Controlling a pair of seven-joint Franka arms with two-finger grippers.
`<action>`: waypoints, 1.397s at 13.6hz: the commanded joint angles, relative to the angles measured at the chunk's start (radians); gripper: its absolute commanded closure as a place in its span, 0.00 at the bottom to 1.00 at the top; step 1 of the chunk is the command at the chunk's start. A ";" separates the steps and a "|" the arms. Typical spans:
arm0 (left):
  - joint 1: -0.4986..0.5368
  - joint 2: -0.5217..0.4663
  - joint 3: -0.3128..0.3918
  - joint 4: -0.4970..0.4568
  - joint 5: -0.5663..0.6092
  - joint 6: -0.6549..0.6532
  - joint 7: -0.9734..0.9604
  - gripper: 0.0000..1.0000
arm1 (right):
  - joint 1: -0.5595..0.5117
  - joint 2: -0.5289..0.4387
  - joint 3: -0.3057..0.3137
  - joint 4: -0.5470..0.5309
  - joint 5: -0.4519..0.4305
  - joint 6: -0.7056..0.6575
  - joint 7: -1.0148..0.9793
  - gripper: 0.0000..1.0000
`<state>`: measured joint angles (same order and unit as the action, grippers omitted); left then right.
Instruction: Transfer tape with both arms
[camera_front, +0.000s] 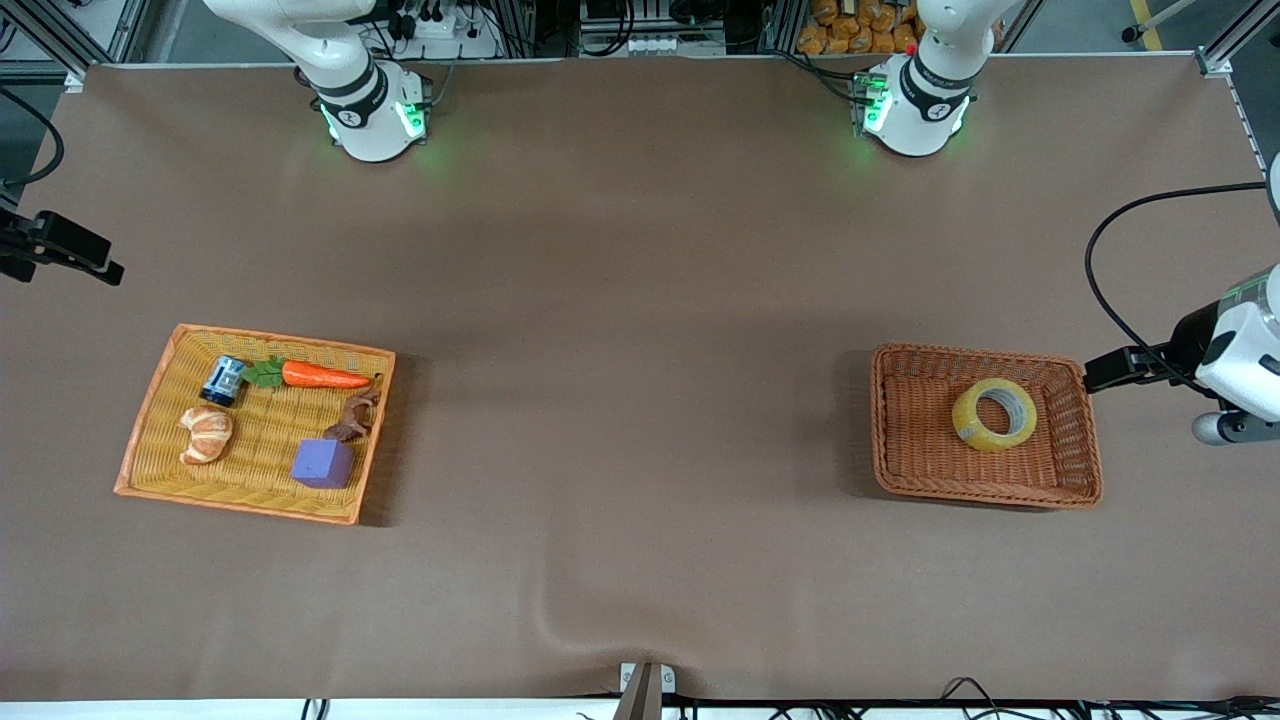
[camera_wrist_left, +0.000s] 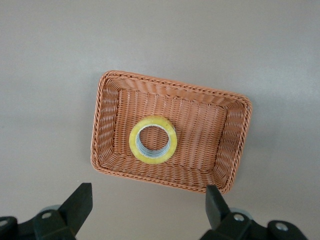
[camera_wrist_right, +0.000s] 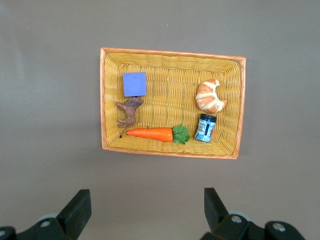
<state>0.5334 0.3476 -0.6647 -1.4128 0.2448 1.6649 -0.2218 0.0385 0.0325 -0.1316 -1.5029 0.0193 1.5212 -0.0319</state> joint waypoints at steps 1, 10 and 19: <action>-0.097 -0.053 0.121 -0.003 -0.054 -0.016 0.016 0.00 | -0.008 0.007 0.009 0.026 0.016 -0.007 0.004 0.00; -0.530 -0.197 0.621 -0.089 -0.232 -0.019 0.018 0.00 | -0.008 0.007 0.009 0.033 0.019 -0.010 0.004 0.00; -0.639 -0.395 0.740 -0.265 -0.277 -0.019 0.050 0.00 | -0.008 0.007 0.009 0.033 0.019 -0.007 0.007 0.00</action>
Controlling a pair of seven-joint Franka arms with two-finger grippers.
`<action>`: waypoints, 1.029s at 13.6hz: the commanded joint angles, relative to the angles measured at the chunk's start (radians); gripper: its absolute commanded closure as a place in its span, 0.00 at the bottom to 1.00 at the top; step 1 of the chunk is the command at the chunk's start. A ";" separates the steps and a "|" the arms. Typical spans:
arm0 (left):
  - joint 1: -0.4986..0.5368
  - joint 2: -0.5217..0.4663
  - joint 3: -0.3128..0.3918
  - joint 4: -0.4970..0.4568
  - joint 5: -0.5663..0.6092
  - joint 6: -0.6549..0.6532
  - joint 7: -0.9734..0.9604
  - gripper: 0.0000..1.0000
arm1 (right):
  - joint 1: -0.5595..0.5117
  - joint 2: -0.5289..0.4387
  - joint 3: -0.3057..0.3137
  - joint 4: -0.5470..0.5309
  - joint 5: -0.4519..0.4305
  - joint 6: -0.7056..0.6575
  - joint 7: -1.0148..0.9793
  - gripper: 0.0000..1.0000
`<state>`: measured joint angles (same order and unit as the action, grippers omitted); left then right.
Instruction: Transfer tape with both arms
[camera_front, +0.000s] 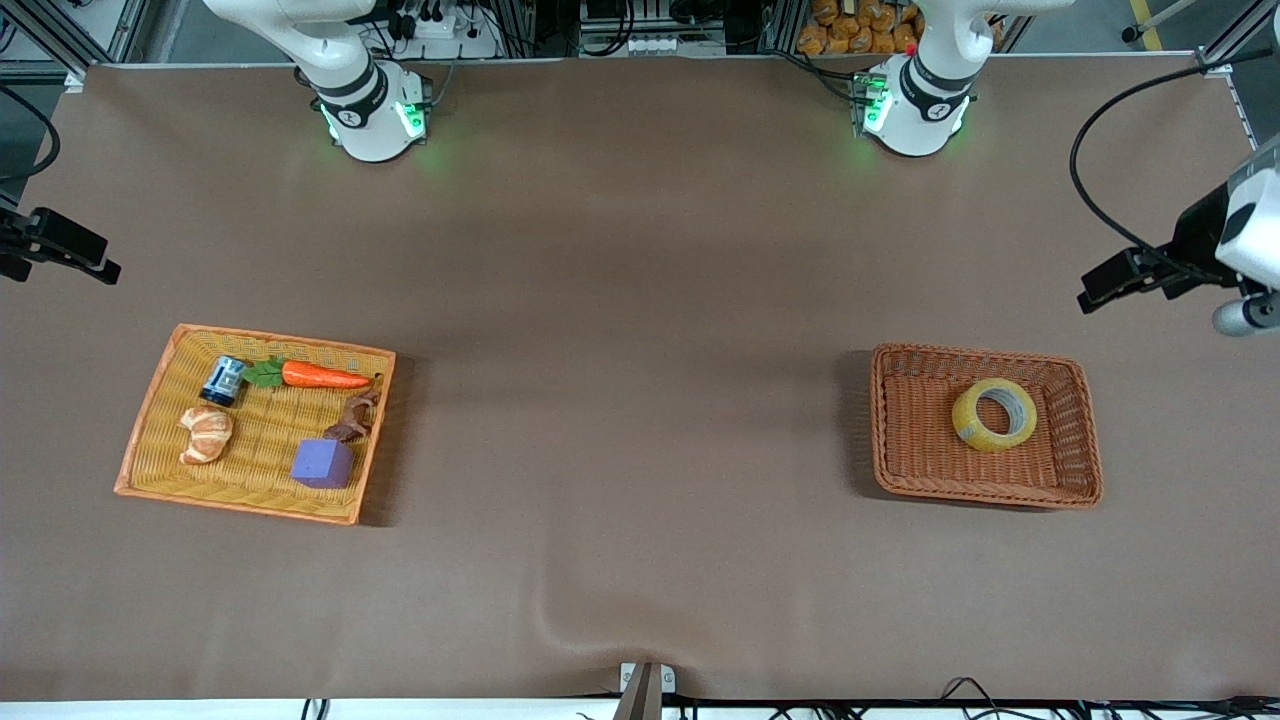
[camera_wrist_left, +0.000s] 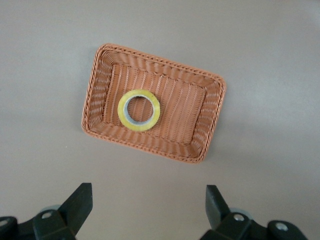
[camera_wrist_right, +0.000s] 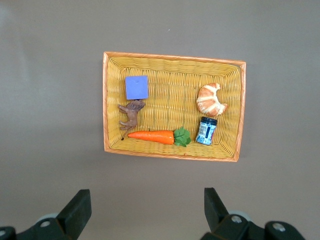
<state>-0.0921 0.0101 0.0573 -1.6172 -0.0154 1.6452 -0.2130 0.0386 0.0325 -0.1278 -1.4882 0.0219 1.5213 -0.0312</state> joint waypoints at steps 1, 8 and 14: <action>-0.014 -0.058 0.018 -0.055 -0.015 -0.008 0.073 0.00 | -0.008 0.007 0.005 0.019 0.016 -0.007 0.007 0.00; 0.000 -0.073 -0.025 -0.046 -0.005 -0.028 0.105 0.00 | -0.005 0.007 0.007 0.019 0.009 -0.004 0.005 0.00; -0.003 -0.064 -0.024 -0.001 0.017 -0.082 0.153 0.00 | -0.006 0.009 0.007 0.019 0.007 -0.004 0.005 0.00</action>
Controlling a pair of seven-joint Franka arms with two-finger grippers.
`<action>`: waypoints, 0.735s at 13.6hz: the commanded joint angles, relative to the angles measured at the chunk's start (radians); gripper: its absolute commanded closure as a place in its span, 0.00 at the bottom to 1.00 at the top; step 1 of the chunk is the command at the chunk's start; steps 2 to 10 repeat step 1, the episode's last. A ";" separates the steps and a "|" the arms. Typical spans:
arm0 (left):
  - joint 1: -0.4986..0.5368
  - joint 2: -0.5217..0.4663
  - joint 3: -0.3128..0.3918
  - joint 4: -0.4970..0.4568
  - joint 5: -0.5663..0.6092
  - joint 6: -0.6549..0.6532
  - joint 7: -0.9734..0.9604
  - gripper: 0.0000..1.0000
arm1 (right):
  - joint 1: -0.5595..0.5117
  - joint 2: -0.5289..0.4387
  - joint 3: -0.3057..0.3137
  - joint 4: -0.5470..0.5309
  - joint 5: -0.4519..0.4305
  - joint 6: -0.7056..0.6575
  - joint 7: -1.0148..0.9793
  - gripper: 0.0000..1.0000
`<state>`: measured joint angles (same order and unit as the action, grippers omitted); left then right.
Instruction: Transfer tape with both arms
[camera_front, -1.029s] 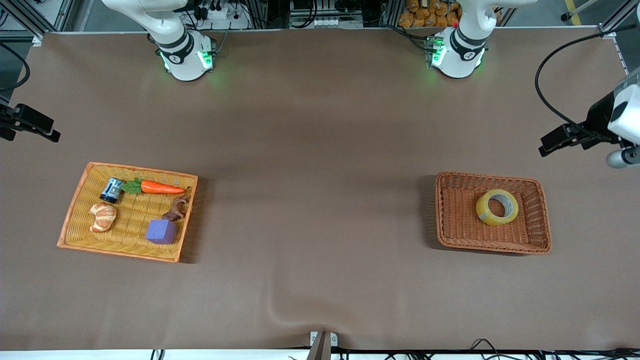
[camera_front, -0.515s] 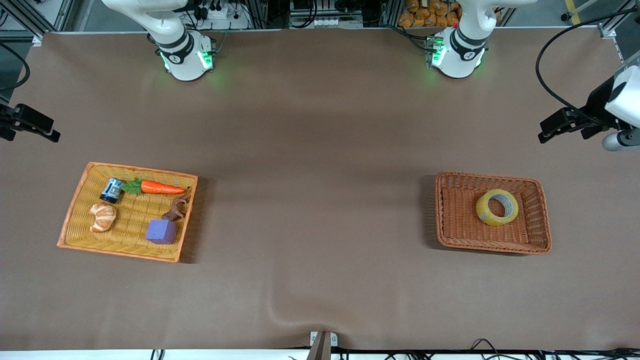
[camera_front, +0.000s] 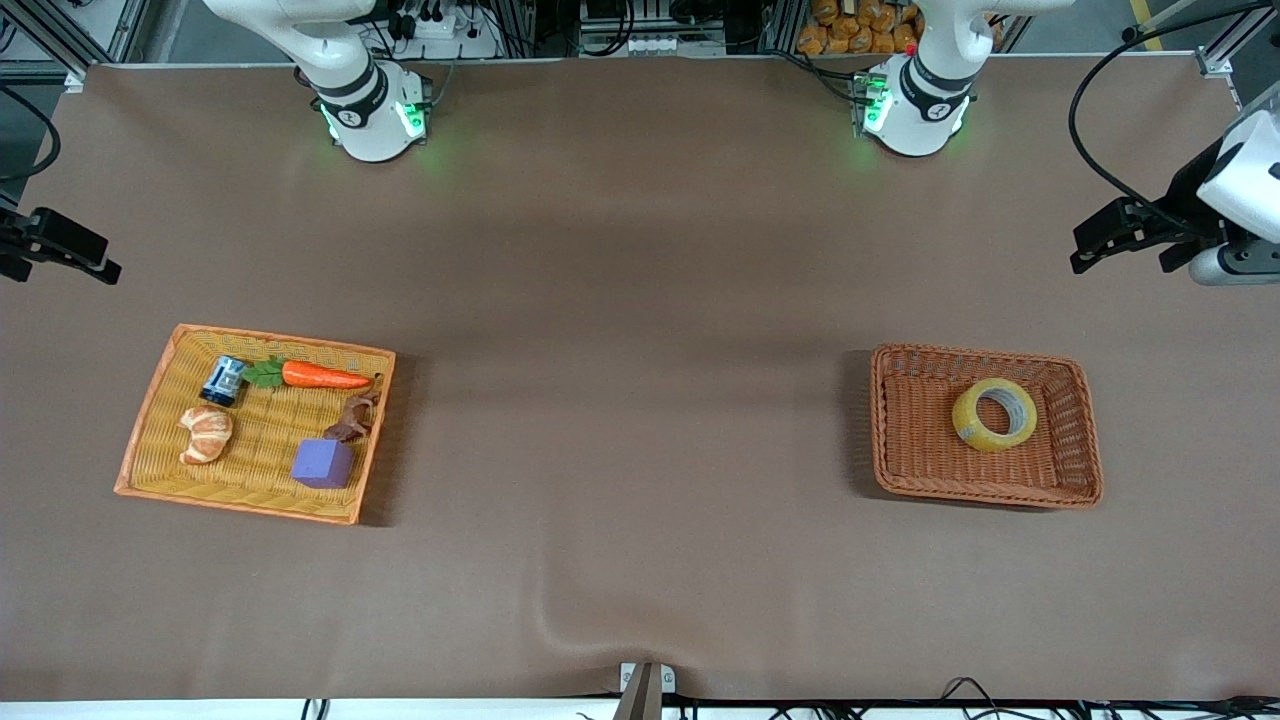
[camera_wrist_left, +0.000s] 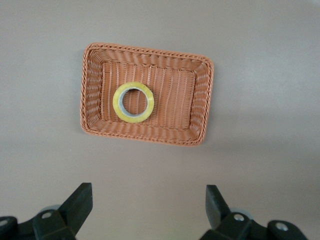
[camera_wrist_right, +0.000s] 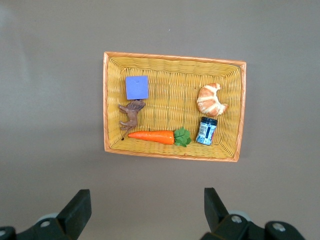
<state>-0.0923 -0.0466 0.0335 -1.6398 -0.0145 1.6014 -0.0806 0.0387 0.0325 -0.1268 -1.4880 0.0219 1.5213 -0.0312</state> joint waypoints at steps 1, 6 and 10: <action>-0.003 -0.009 -0.001 0.021 0.024 -0.040 0.021 0.00 | -0.006 0.009 0.006 0.018 0.007 -0.004 0.005 0.00; -0.003 -0.009 -0.001 0.021 0.024 -0.040 0.021 0.00 | -0.006 0.009 0.006 0.018 0.007 -0.004 0.005 0.00; -0.003 -0.009 -0.001 0.021 0.024 -0.040 0.021 0.00 | -0.006 0.009 0.006 0.018 0.007 -0.004 0.005 0.00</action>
